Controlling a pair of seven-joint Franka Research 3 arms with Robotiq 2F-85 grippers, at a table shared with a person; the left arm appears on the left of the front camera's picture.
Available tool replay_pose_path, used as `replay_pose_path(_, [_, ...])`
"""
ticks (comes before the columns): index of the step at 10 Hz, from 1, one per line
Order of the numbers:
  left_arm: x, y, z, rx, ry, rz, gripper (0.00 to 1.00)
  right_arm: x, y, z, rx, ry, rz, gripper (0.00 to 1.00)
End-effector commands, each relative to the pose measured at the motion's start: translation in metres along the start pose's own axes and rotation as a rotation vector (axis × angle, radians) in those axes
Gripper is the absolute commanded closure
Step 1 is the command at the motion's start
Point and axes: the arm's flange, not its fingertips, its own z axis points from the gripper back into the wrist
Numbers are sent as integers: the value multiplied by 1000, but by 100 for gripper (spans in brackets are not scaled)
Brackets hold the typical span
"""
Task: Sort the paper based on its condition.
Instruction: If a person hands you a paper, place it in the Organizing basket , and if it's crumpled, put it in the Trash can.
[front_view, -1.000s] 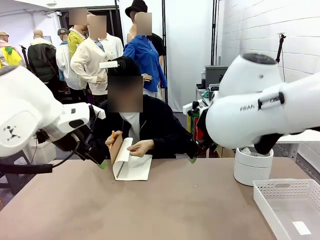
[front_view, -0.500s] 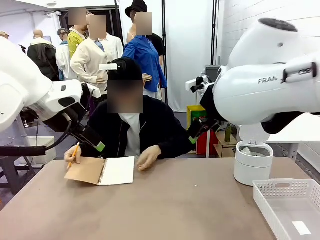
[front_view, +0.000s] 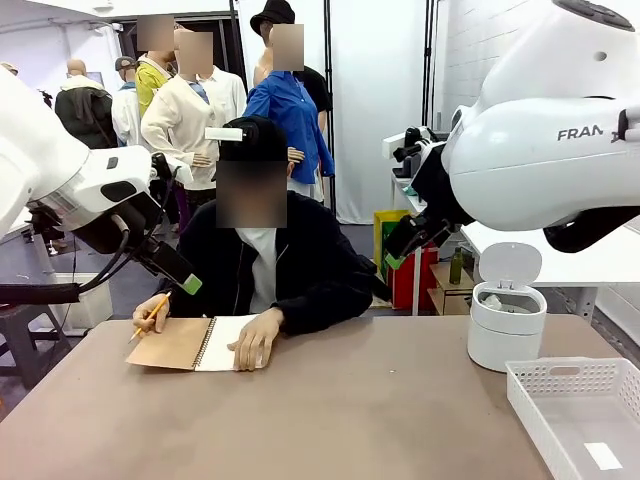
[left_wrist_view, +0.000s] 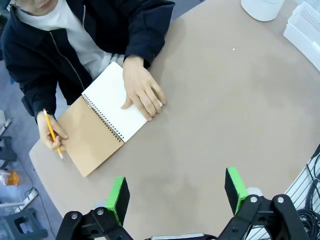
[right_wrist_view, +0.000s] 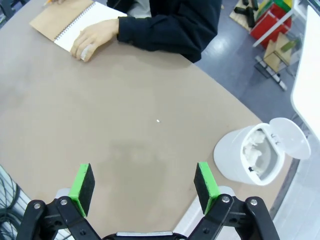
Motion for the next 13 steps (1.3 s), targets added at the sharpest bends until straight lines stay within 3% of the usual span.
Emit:
replay_pose_path(1, [1,2,10,-13,-17,-14,0,-2,-10,7,10,-3,-20,0])
replay_pose_path(2, [0,3,10,-14,-50,-14,0,-3,-18,5,-1,-26,-32,0])
replay_pose_path(3, [2,0,4,2,-9,-1,0,-8,-18,-21,-76,2,18,0])
replay_pose_path(4, [2,0,4,2,-9,-1,0,-1,-10,5,-5,-11,-22,0])
replay_pose_path(7, [2,0,6,4,-15,-2,0,-2,-16,1,-24,-7,-20,0])
replay_pose_path(9, [16,-5,32,-7,-88,-35,0,17,-17,23,2,-47,-44,0])
replay_pose_path(13, [23,-4,57,-47,-142,-23,0,35,-21,48,81,-64,-45,0])
